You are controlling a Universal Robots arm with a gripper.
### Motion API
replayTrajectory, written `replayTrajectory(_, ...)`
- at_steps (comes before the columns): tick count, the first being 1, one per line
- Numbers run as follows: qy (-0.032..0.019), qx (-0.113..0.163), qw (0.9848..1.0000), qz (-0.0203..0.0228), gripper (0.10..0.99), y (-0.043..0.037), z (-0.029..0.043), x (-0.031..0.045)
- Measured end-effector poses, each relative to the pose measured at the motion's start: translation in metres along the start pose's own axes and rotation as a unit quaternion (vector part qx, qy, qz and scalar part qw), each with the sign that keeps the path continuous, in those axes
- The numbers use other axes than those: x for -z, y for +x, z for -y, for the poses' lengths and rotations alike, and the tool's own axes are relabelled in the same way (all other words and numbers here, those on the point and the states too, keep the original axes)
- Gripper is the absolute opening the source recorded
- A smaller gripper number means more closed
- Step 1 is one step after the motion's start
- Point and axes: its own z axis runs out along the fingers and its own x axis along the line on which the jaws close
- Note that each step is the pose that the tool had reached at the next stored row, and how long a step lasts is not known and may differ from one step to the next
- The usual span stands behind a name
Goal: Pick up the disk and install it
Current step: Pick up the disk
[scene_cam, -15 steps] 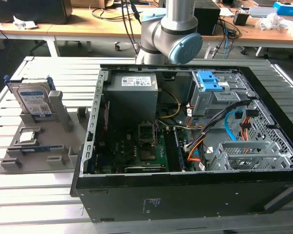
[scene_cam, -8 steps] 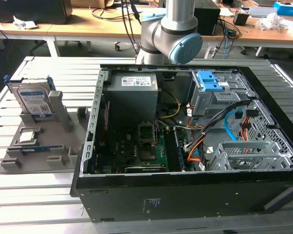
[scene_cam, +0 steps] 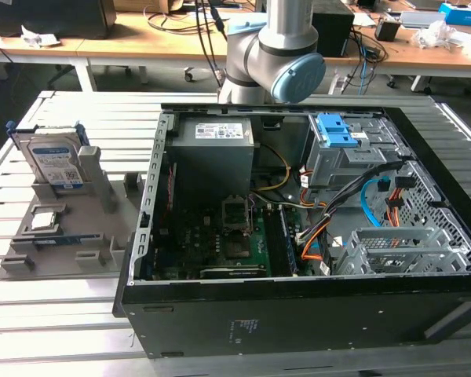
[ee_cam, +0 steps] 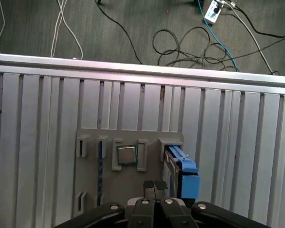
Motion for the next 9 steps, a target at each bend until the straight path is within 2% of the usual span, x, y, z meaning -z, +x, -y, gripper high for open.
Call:
replayTrajectory(5, -0.0005, -0.042, 0.9991, -0.002, 0.106, 0.0, 0.0, -0.0002)
replayTrajectory(9, -0.0008, -0.075, 0.9972, -0.0037, 0.106, 0.0, 0.0, -0.0005)
